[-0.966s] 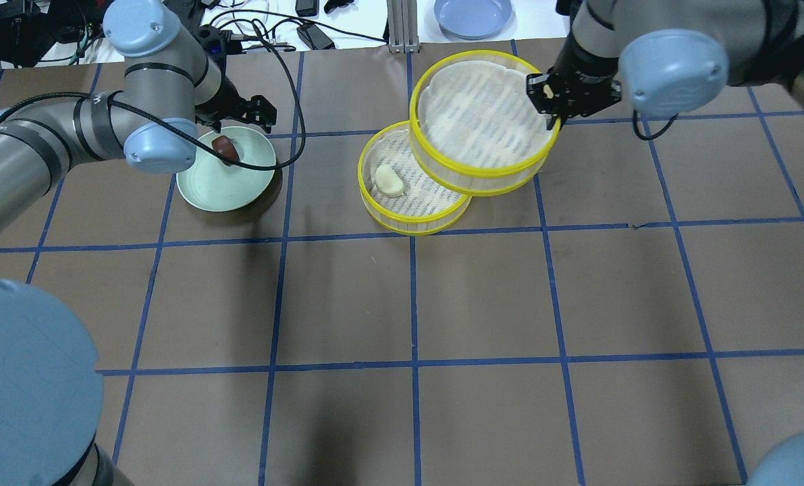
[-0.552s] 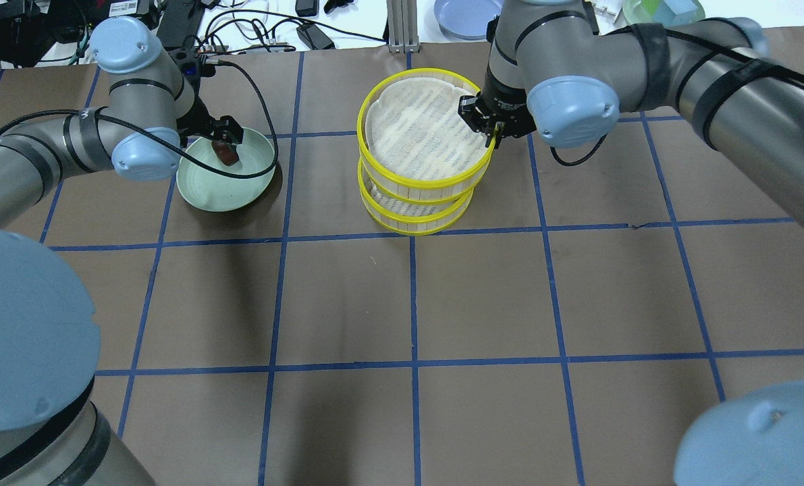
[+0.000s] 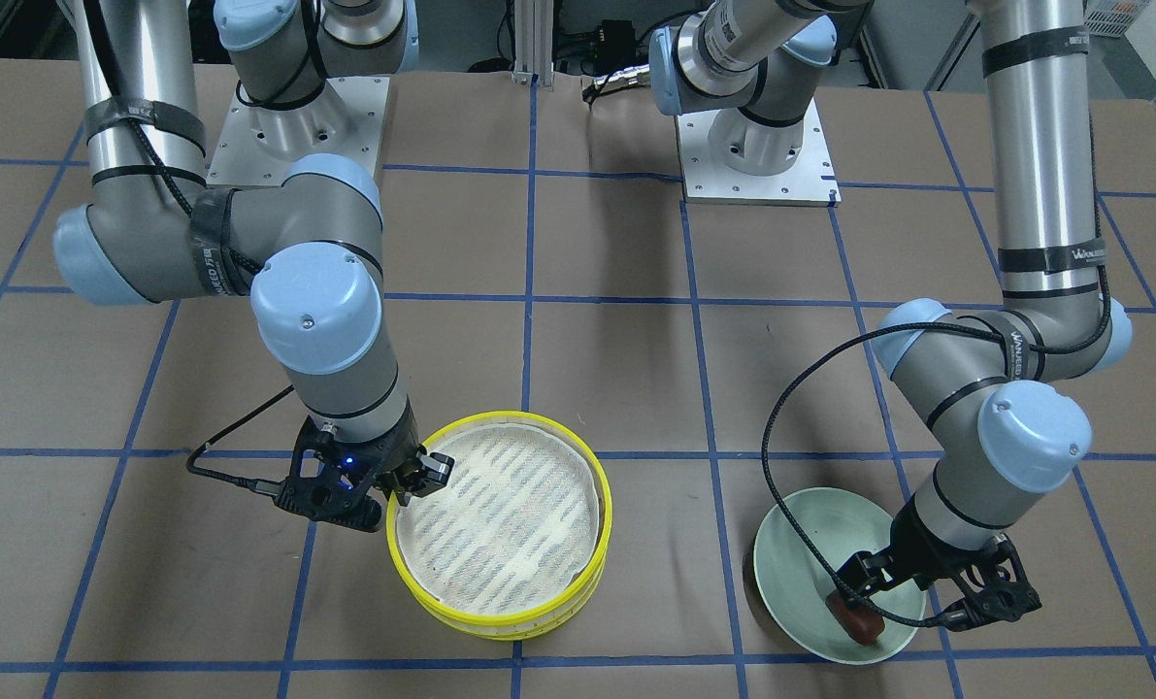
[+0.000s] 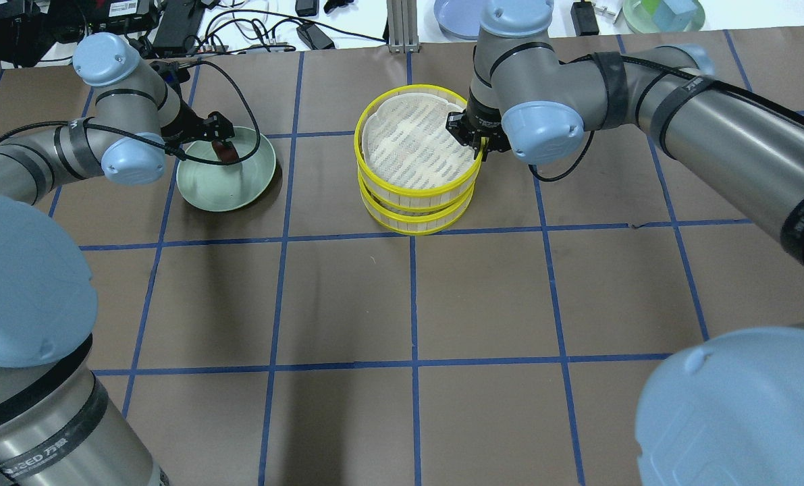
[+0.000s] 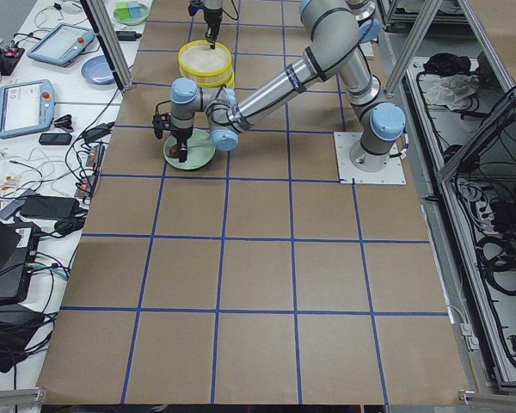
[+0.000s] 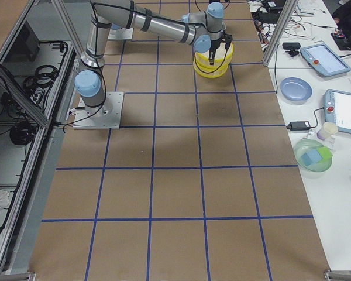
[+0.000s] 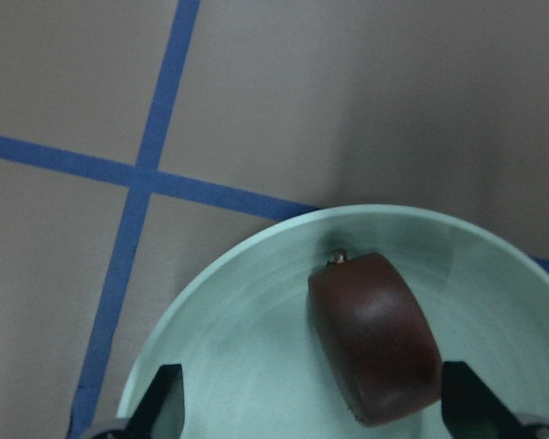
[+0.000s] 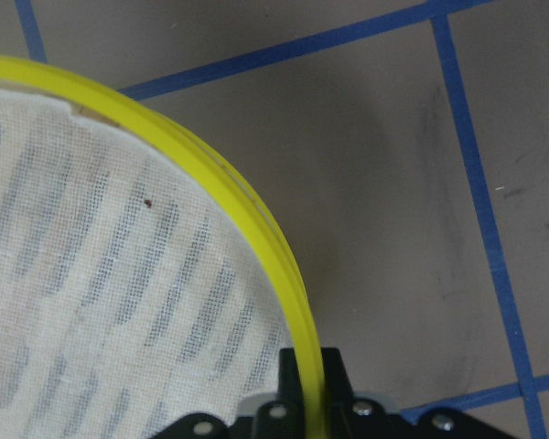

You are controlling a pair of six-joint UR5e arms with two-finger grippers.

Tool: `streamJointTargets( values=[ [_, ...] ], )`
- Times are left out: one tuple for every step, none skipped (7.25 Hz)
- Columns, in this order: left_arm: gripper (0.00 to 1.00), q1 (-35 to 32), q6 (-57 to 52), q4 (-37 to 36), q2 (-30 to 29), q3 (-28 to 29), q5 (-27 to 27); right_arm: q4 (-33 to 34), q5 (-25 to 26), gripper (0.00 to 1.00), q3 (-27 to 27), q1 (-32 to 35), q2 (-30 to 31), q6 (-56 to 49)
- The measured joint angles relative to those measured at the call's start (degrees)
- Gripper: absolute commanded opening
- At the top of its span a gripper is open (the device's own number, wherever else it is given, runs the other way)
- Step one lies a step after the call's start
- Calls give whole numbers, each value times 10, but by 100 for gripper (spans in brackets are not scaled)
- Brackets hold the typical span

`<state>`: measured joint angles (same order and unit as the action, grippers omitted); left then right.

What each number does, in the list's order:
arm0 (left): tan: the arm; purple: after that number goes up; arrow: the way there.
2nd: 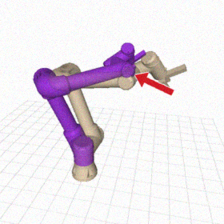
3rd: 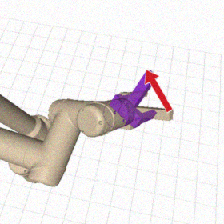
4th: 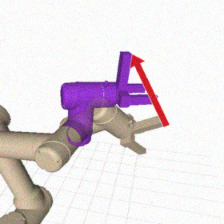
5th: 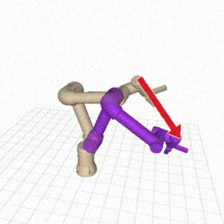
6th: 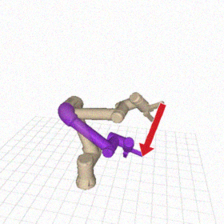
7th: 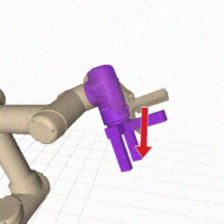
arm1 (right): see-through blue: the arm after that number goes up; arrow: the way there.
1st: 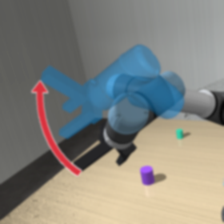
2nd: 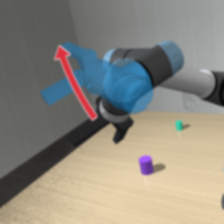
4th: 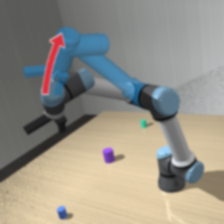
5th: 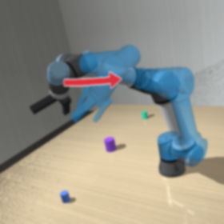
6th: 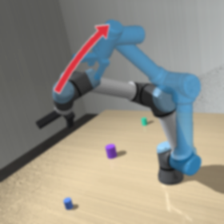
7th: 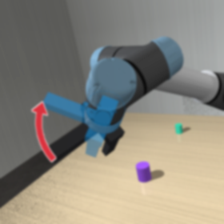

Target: Stack buns with steamer

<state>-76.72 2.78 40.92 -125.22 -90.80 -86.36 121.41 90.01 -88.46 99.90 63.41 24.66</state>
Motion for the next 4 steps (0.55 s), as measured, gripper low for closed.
streamJointTargets(
  values=[
    [100, 0, 32, 0, -4, 4, 9, 0, 0, 17, 0, 2, -4, 4],
    [90, 1, 48, 0, -6, 6, 17, 0, 1, 21, -1, 2, -7, 7],
    [35, 1, 62, 0, -11, 8, 31, -1, 1, 35, -2, 3, -8, 8],
    [0, 1, 78, -1, -17, 11, 47, -2, 1, 57, -2, 3, -9, 10]
  ],
)
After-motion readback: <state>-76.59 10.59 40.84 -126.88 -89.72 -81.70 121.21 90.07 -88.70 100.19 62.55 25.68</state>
